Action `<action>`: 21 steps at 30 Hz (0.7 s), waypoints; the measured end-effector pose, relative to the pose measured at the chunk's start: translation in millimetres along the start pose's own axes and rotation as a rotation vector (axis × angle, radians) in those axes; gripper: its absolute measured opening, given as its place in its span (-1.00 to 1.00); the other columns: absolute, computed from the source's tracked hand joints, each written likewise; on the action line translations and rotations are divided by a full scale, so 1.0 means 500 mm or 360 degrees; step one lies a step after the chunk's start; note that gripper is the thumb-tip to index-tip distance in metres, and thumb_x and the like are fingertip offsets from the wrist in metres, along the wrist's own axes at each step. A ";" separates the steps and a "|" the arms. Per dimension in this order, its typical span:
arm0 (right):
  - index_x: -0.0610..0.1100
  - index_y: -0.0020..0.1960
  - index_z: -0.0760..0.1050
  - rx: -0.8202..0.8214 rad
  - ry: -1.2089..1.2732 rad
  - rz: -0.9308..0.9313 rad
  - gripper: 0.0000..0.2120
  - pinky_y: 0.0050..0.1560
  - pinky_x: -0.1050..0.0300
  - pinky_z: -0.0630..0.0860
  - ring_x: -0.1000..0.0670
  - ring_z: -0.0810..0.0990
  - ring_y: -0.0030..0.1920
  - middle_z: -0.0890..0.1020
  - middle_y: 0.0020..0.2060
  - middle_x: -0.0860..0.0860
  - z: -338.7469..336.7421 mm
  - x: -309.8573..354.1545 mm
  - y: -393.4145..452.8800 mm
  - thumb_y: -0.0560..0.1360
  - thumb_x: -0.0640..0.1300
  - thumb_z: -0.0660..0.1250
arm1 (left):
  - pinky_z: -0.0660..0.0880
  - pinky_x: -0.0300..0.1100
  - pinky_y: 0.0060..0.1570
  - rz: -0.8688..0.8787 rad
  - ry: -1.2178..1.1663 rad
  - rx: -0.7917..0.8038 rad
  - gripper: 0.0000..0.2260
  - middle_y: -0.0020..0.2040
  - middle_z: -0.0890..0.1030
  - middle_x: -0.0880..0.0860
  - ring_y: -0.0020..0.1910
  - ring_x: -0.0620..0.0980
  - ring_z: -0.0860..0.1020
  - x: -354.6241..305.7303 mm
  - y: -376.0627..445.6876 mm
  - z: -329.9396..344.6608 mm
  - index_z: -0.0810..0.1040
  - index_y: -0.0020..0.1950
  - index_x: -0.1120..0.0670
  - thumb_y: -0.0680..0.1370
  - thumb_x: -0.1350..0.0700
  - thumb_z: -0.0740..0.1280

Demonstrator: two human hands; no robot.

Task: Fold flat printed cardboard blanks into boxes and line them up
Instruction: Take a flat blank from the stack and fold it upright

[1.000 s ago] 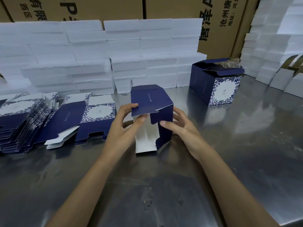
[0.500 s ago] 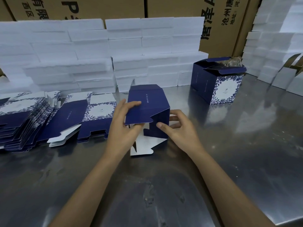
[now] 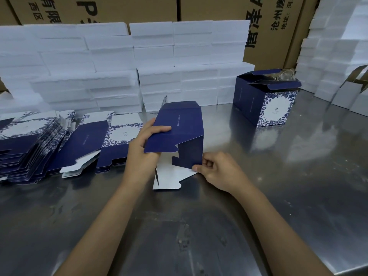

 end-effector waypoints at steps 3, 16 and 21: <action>-0.06 -0.35 0.38 0.0001 0.0048 0.0035 -0.61 -0.42 0.30 0.33 0.12 0.38 -0.43 0.41 -0.48 0.10 0.000 -0.001 0.000 0.50 0.05 0.50 | 0.50 -0.28 0.21 0.0046 -0.0002 0.0011 -0.57 0.29 0.53 -0.37 0.30 -0.28 0.51 -0.006 0.001 0.002 0.70 0.07 -0.10 0.47 0.42 0.37; -0.06 -0.41 0.33 -0.0255 0.0252 -0.0072 -0.53 -0.40 0.29 0.30 0.08 0.33 -0.44 0.37 -0.54 0.13 -0.025 0.024 -0.009 0.49 0.08 0.51 | 0.43 -0.05 0.38 0.0037 0.0066 0.0018 -0.65 0.30 0.50 -0.37 0.40 -0.22 0.44 -0.004 -0.001 0.008 0.68 0.09 -0.13 0.45 0.28 0.40; -0.07 -0.39 0.29 -0.0291 0.0221 -0.0113 -0.52 -0.40 0.26 0.28 0.06 0.30 -0.43 0.31 -0.53 0.08 -0.031 0.033 -0.013 0.53 0.03 0.49 | 0.38 0.06 0.43 0.0031 0.0127 0.0033 -0.67 0.26 0.50 -0.43 0.46 -0.20 0.37 -0.012 -0.006 0.013 0.67 0.13 -0.08 0.47 0.28 0.41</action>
Point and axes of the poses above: each hand's wrist, its own y-axis towards the middle knuckle, its own z-axis out of the palm, x = y × z, the point moved 2 cm from there along y, towards the middle knuckle
